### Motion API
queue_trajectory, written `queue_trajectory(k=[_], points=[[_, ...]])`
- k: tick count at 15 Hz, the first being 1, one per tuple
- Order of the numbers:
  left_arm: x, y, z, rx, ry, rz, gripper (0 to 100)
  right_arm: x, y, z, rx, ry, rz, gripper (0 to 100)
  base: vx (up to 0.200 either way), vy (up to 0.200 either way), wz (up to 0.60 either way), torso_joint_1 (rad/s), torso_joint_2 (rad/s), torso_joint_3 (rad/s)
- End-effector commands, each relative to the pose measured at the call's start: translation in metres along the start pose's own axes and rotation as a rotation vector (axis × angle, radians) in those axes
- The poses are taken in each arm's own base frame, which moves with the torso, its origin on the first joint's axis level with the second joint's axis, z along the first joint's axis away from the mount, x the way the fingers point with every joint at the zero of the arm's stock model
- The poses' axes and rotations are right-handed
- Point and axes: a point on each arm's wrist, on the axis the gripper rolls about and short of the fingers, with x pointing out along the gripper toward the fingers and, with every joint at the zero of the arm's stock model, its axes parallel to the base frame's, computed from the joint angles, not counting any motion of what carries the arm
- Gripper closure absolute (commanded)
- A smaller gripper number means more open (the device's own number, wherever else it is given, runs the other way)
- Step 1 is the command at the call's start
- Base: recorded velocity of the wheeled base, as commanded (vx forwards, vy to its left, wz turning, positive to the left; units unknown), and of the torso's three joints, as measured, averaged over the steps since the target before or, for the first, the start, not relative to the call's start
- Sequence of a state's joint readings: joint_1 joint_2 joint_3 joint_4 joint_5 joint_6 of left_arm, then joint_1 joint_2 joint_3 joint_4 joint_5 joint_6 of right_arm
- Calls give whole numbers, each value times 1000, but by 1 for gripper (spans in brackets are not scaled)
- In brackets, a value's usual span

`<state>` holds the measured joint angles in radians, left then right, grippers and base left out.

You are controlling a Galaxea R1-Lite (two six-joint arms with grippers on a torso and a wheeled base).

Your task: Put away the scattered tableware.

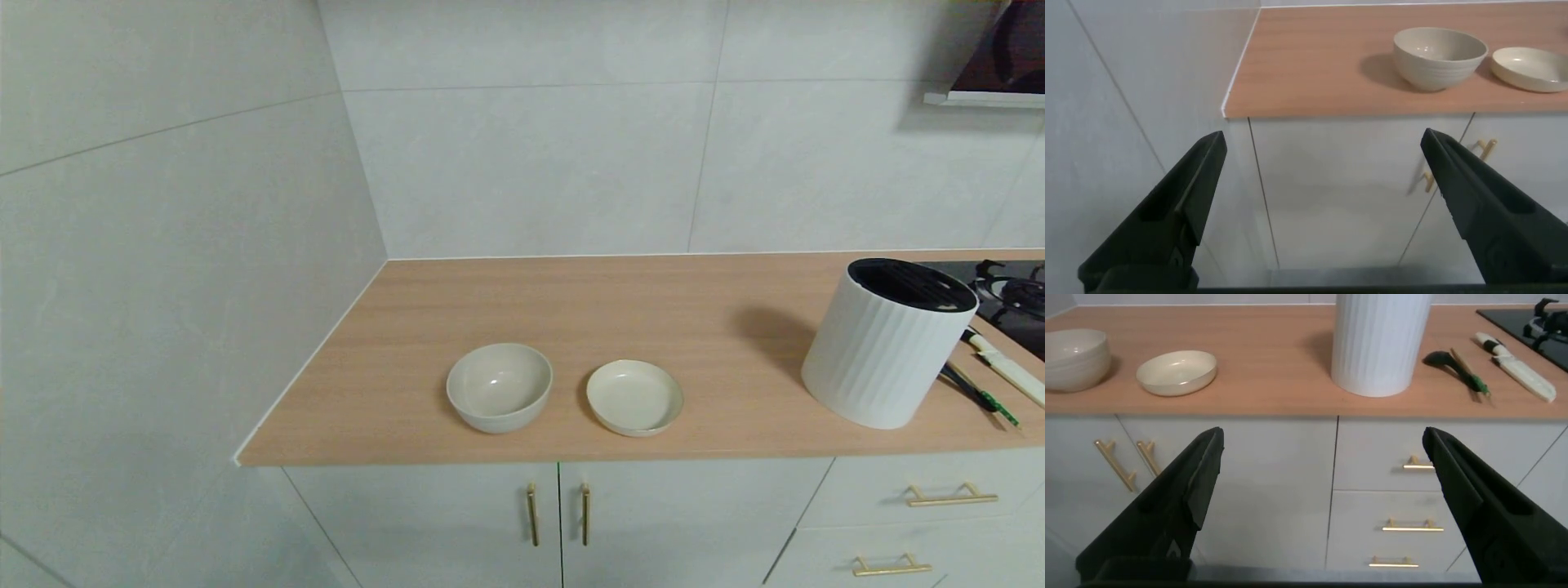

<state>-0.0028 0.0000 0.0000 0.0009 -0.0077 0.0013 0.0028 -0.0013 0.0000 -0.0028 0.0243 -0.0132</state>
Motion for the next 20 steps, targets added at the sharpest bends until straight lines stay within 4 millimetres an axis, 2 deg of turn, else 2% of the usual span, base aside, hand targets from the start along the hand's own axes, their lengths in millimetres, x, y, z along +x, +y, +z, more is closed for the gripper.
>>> queue_trajectory(k=[1,6,20], points=[[0,0,0,0,2,1,0,0,0,0,-1,1,1,0,0,0,0,0,0,0],[0,0,0,0,2,1,0,0,0,0,-1,1,1,0,0,0,0,-26,55,31],[0,0,0,0,2,1,0,0,0,0,-1,1,1,0,0,0,0,-223,514,280]])
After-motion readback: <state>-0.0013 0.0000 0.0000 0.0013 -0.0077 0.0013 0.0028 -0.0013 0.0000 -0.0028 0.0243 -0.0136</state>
